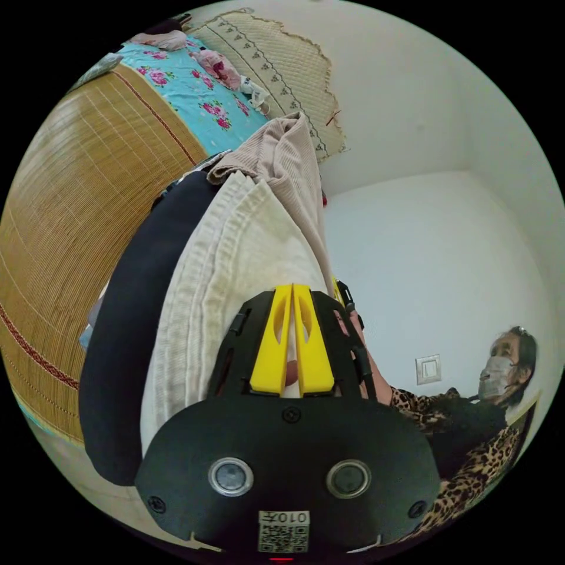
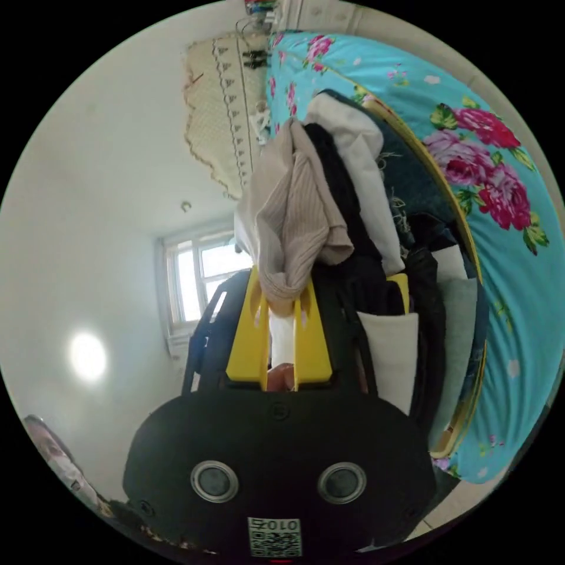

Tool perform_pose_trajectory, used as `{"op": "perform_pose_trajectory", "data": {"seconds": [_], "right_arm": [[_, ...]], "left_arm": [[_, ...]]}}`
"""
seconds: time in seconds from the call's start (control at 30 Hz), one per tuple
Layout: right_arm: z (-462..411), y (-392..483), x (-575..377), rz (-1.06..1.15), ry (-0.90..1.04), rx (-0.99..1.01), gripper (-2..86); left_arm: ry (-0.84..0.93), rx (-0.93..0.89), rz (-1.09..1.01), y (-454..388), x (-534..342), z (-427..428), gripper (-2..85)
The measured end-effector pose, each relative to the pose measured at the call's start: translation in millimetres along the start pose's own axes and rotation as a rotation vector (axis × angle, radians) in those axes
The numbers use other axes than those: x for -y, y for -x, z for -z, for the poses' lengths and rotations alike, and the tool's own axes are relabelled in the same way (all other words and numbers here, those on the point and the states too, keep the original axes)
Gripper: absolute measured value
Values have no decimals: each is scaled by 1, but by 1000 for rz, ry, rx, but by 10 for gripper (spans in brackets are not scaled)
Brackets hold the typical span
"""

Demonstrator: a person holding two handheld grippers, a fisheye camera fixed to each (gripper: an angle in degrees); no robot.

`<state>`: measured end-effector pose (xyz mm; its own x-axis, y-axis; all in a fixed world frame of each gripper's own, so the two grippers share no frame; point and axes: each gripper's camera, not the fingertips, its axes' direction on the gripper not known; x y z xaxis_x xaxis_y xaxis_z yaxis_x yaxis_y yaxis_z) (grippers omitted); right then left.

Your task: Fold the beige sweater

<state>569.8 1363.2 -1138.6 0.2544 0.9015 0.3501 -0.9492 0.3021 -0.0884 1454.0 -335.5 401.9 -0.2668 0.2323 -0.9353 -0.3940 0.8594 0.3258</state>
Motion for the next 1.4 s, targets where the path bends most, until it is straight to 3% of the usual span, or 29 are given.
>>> {"op": "perform_pose_trajectory", "data": {"seconds": [0.13, 0.33, 0.5, 0.7, 0.8, 0.9, 1.0, 1.17, 1.3, 1.4], "right_arm": [[36, -12, 0, 81, 78, -96, 80], [111, -31, -6, 53, -7, -111, 78], [107, -30, 16, 48, 58, -70, 99], [84, -38, 61, 29, 163, -46, 125], [61, -50, 87, -26, 273, 26, 123], [43, -53, 107, -31, 396, -107, 115], [38, -56, 128, -46, 497, -105, 105], [27, -61, 151, -97, 652, -112, 38], [34, -43, 164, -104, 648, 99, 26], [30, -38, 166, -28, 686, 4, 27]], "left_arm": [[-10, 4, -11, -4, -8, 0, -4], [-12, -46, 12, 0, -14, 3, -3], [-26, -66, 80, -14, -19, 5, -2], [-40, -35, -68, -124, -35, -16, -1], [-62, 122, -6, -161, -45, -51, -1], [-105, 183, 95, -187, -56, -96, -1], [-137, 302, 224, -201, -71, -140, -1], [-241, 286, 406, -199, -81, -194, 0], [-229, 305, 392, -206, -72, -212, 7], [-265, 242, 384, -200, -66, -219, 18]]}}
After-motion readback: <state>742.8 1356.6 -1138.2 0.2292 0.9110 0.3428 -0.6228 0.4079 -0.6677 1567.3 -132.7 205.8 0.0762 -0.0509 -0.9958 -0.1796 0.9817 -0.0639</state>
